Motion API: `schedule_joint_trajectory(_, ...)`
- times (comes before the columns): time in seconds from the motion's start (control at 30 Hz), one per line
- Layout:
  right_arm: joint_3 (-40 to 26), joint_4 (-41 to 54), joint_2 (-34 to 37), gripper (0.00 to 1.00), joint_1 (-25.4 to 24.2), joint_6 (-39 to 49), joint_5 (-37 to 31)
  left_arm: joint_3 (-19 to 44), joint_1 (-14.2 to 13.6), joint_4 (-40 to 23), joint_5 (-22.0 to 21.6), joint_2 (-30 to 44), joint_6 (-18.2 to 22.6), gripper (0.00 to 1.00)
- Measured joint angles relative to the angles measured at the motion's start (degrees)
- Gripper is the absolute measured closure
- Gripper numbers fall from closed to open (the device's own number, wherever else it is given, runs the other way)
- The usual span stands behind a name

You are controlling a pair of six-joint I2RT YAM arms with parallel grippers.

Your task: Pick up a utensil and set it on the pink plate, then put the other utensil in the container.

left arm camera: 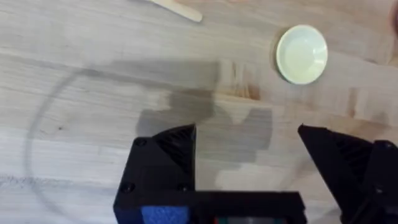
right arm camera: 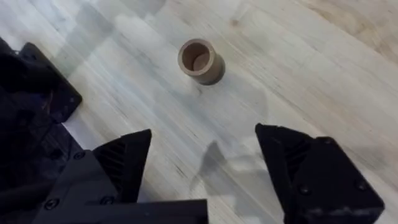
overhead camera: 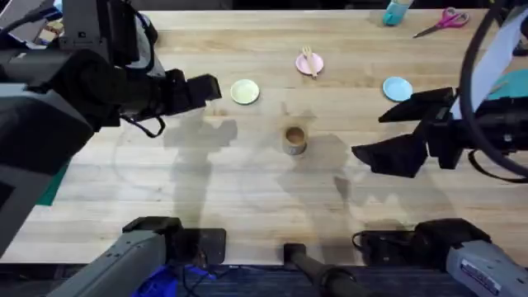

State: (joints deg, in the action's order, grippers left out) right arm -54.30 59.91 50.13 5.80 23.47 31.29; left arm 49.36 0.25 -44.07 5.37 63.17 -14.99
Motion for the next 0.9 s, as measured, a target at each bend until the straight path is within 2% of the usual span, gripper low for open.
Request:
schedule_joint_trajectory(0.1, 0.0, -0.1, 0.0, 0.006, 0.0, 1.3, -0.3, 0.0, 0.0, 2.2, -0.1, 0.9, -1.4, 0.006)
schedule_joint_trajectory(0.3, 0.0, -0.1, 0.0, 0.006, 0.0, 2.4, -0.4, 2.6, 0.0, 0.3, -2.6, 6.7, -10.0, 0.004)
schedule_joint_trajectory(0.43, 0.0, -0.1, 0.0, 0.006, 0.0, 2.6, -0.4, 10.2, 0.0, -5.9, -3.9, 14.2, -14.5, 0.004)
schedule_joint_trajectory(0.57, 0.0, 0.0, 0.0, 0.006, 0.0, 2.7, -0.4, 20.4, 0.0, -11.9, -7.4, 20.8, -20.1, 0.004)
schedule_joint_trajectory(0.7, 0.0, 0.0, 0.0, 0.006, 0.0, 2.8, -1.1, 27.3, 0.3, -13.0, -9.4, 24.8, -25.6, 0.005)
schedule_joint_trajectory(0.9, 0.0, 0.1, 0.0, 0.006, 0.0, 2.8, -2.7, 31.6, 1.3, -13.2, -9.9, 30.3, -32.6, 0.004)
